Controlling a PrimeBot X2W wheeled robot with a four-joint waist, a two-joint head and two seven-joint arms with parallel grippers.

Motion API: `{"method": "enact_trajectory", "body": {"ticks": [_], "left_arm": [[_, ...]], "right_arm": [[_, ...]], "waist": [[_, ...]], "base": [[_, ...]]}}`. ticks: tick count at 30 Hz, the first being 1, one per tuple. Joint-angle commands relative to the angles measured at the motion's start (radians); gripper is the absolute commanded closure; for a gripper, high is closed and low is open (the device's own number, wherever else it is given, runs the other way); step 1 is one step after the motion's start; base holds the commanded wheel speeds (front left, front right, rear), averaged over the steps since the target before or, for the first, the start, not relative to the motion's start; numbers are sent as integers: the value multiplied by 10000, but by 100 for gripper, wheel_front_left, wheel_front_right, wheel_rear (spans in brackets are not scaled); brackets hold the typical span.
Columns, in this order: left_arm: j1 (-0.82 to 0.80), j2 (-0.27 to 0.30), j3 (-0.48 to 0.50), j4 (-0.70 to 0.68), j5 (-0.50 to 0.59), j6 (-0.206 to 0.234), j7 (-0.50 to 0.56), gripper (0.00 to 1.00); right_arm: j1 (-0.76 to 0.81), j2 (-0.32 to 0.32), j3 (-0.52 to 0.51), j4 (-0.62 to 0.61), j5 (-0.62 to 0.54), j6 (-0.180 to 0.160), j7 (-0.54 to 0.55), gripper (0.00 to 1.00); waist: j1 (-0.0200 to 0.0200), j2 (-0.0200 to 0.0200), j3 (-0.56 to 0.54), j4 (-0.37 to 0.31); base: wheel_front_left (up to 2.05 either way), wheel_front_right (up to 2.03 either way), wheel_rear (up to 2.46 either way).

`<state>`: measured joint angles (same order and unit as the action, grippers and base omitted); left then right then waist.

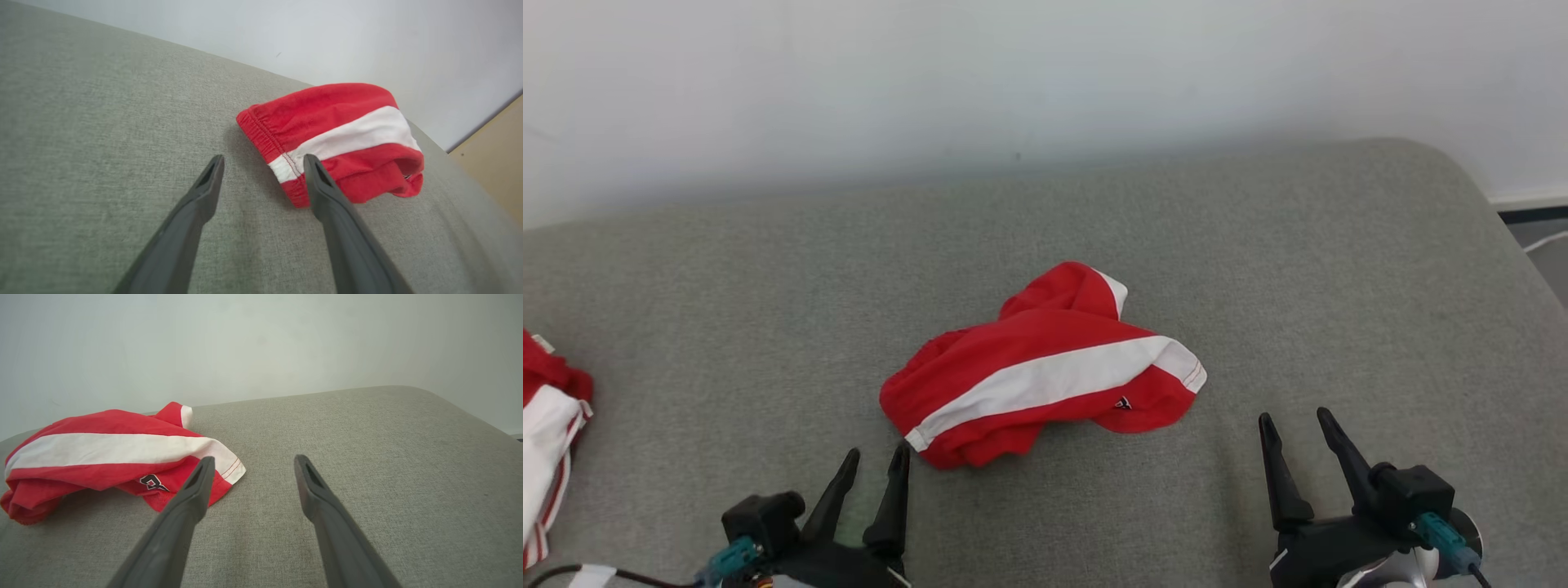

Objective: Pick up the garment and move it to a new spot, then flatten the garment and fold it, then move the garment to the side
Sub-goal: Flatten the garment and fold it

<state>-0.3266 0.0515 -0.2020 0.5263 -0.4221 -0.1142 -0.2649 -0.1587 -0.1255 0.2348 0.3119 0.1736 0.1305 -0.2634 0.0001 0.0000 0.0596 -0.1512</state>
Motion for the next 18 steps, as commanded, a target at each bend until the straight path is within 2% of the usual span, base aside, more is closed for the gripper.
{"method": "enact_trajectory", "body": {"ticks": [1,12,18], "left_arm": [[-228,11,-127,220,-551,-71,-8,0],[-1032,-1,-826,1079,-1664,-160,-8,0],[-1108,-10,-728,1192,-2283,-163,-7,0]], "right_arm": [[-184,-69,5,-49,-33,4,-2,0],[-431,-89,10,-137,-28,4,-2,0],[-479,-71,-18,-192,-60,4,-2,0]], "waist": [[-1,0,337,-289],[-1,0,869,-792],[-1,0,957,-868]], "base": [[0,0,0],[0,0,0],[0,0,0]]}}
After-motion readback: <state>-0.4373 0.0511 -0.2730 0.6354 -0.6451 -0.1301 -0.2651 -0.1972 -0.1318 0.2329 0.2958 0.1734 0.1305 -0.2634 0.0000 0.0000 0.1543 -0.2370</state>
